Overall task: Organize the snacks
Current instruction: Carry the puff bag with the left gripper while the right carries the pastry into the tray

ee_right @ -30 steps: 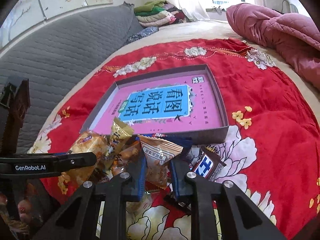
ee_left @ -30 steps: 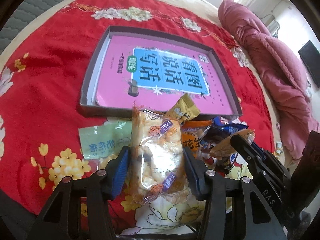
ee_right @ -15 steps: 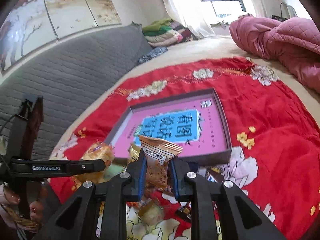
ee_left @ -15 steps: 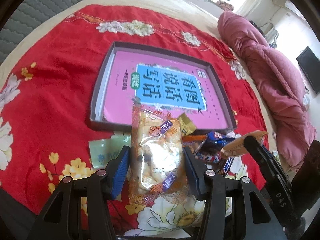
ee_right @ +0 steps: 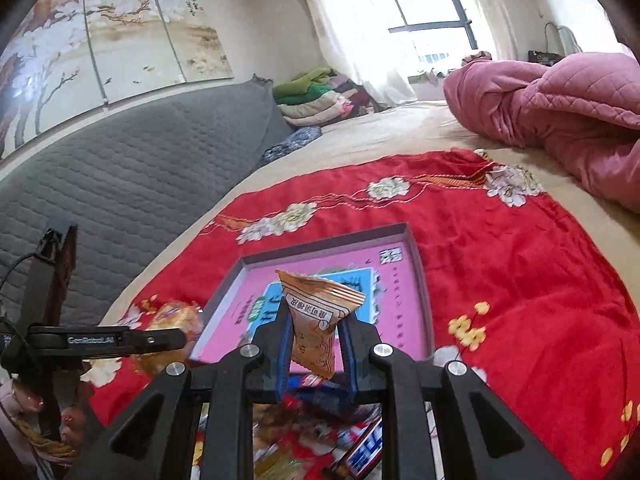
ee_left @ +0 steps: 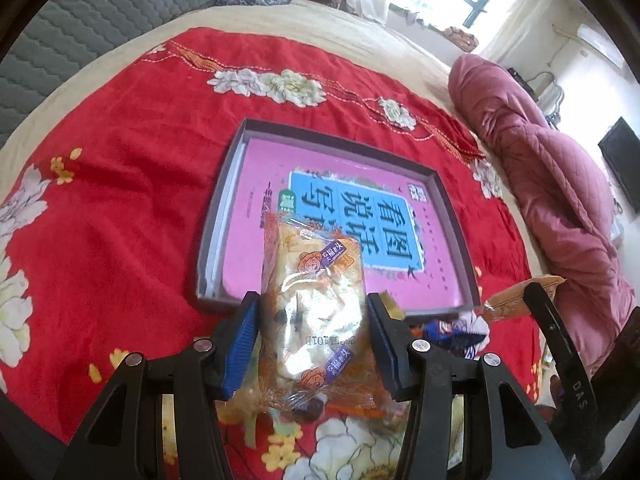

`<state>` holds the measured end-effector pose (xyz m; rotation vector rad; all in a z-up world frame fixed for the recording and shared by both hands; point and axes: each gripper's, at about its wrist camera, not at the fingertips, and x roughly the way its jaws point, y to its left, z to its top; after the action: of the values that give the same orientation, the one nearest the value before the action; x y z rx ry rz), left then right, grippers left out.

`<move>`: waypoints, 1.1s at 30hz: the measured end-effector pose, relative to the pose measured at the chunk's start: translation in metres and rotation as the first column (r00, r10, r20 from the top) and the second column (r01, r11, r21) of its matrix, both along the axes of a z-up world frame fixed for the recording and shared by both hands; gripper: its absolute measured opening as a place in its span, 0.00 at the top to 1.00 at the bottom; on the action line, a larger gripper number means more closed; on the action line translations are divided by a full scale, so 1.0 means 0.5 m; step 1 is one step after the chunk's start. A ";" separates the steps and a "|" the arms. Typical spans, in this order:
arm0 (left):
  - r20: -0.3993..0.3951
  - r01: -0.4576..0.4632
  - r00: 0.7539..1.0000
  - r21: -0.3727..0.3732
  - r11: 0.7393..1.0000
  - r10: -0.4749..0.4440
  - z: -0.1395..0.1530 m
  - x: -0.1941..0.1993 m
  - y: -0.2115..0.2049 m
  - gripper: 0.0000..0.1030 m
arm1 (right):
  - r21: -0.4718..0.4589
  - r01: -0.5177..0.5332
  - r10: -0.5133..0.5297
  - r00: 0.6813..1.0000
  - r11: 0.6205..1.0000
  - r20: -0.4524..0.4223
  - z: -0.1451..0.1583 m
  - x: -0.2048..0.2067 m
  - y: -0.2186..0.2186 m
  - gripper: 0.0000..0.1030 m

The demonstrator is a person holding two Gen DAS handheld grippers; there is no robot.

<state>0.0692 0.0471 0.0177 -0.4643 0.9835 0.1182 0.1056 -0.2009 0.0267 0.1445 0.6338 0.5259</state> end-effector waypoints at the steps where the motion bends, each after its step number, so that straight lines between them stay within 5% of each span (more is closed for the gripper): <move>1: 0.003 -0.003 1.000 0.005 1.000 0.003 0.000 0.006 0.001 0.47 | -0.004 0.006 -0.006 1.000 1.000 0.002 -0.001 0.006 -0.001 0.79; 33: -0.034 -0.018 0.999 0.046 0.999 0.020 -0.108 0.125 0.014 0.47 | -0.113 0.015 -0.037 0.980 0.994 -0.197 -0.123 0.118 0.018 0.79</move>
<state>0.1316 0.0541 -0.0361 -0.4313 1.0079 0.1654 0.1644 -0.1919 -0.0348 0.1009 0.8536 0.4532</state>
